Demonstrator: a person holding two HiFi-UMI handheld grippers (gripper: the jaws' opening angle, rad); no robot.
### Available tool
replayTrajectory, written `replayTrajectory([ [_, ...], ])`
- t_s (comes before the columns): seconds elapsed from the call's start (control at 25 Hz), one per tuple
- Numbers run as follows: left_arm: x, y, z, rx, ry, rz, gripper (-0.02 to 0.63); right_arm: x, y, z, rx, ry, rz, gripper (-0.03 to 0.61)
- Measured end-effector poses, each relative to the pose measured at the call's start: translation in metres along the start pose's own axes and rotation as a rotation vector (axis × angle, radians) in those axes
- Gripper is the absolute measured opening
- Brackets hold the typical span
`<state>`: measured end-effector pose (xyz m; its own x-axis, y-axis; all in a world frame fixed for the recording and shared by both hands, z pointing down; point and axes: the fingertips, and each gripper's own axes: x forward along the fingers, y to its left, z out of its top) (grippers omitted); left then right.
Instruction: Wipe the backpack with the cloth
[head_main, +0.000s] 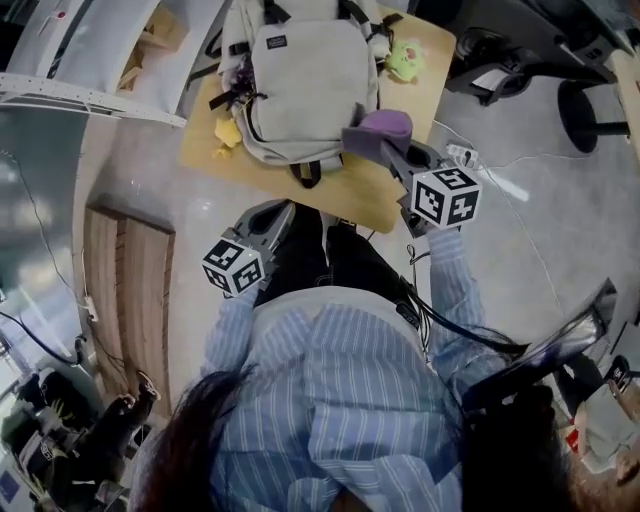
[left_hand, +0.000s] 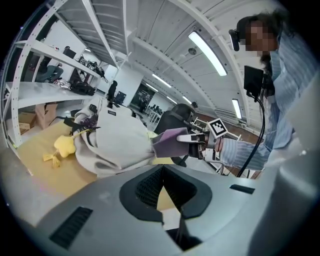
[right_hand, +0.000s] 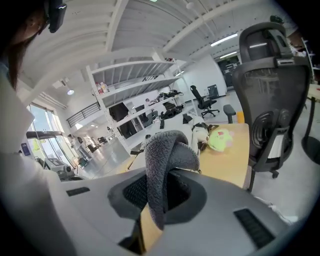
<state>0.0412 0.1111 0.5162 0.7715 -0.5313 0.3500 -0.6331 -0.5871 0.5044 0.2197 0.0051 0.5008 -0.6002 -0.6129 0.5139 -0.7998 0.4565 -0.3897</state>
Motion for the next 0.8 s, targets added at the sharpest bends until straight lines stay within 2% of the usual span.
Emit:
replayTrajectory([
  [0.16, -0.024, -0.008, -0.009, 0.038, 0.021, 0.015, 0.005, -0.016, 0.005, -0.034, 0.038, 0.018, -0.036, 0.041],
  [0.32, -0.041, -0.015, 0.015, 0.122, -0.077, 0.018, 0.005, -0.025, 0.019, -0.056, 0.062, 0.022, -0.049, 0.041],
  [0.48, -0.049, -0.02, 0.035, 0.174, -0.126, -0.052, 0.005, -0.023, 0.045, -0.066, 0.075, 0.002, -0.059, 0.041],
  [0.68, -0.07, -0.021, 0.033, 0.263, -0.092, -0.154, 0.005, -0.013, 0.092, -0.07, 0.077, -0.036, -0.106, 0.041],
  [0.8, -0.103, -0.013, 0.024, 0.273, -0.08, -0.189, 0.005, -0.005, 0.132, -0.072, 0.103, -0.078, -0.124, 0.041],
])
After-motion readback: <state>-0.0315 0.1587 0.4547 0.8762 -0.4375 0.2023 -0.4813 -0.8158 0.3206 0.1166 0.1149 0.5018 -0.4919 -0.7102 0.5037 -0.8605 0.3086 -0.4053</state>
